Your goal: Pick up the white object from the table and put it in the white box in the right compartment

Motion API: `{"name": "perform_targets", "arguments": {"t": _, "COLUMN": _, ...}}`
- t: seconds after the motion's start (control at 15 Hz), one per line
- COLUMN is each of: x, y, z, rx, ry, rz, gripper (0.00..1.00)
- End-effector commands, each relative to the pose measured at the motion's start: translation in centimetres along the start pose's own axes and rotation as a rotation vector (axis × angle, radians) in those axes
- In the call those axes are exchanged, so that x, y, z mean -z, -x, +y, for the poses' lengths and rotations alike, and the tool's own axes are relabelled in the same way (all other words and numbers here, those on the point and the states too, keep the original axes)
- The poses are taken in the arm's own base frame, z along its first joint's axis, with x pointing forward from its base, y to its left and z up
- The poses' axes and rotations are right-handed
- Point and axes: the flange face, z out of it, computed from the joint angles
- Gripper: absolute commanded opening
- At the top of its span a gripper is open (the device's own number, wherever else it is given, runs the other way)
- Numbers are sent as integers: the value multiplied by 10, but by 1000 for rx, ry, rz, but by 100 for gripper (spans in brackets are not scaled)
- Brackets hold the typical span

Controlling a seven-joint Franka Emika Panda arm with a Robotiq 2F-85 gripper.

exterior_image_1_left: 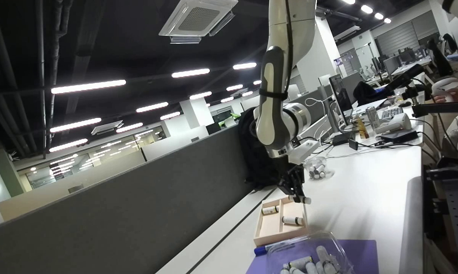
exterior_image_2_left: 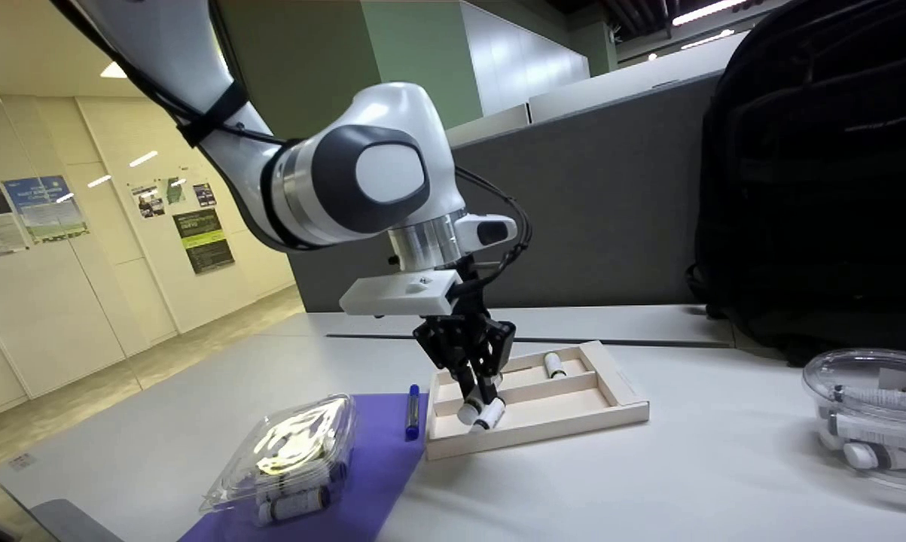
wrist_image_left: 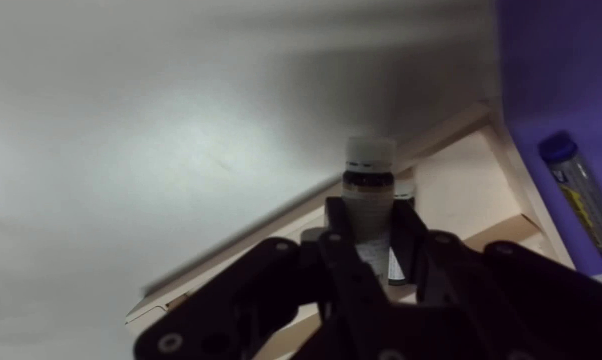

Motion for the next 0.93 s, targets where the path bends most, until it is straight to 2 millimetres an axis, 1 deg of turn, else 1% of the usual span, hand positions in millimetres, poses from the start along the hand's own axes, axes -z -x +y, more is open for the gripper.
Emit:
{"name": "perform_targets", "arguments": {"t": 0.0, "x": 9, "y": -17, "z": -16, "rx": -116, "ry": -22, "rz": -25, "gripper": 7}}
{"name": "perform_targets", "arguments": {"t": 0.13, "x": 9, "y": -22, "z": -22, "rx": -166, "ry": -36, "rz": -26, "gripper": 7}}
{"name": "perform_targets", "arguments": {"t": 0.4, "x": 3, "y": -31, "z": -24, "rx": -243, "ry": -53, "rz": -9, "gripper": 7}}
{"name": "perform_targets", "arguments": {"t": 0.67, "x": -13, "y": -37, "z": -22, "rx": -286, "ry": -53, "rz": -9, "gripper": 7}}
{"name": "perform_targets", "arguments": {"t": 0.87, "x": -26, "y": -39, "z": -25, "rx": -298, "ry": -55, "rz": 3, "gripper": 7}}
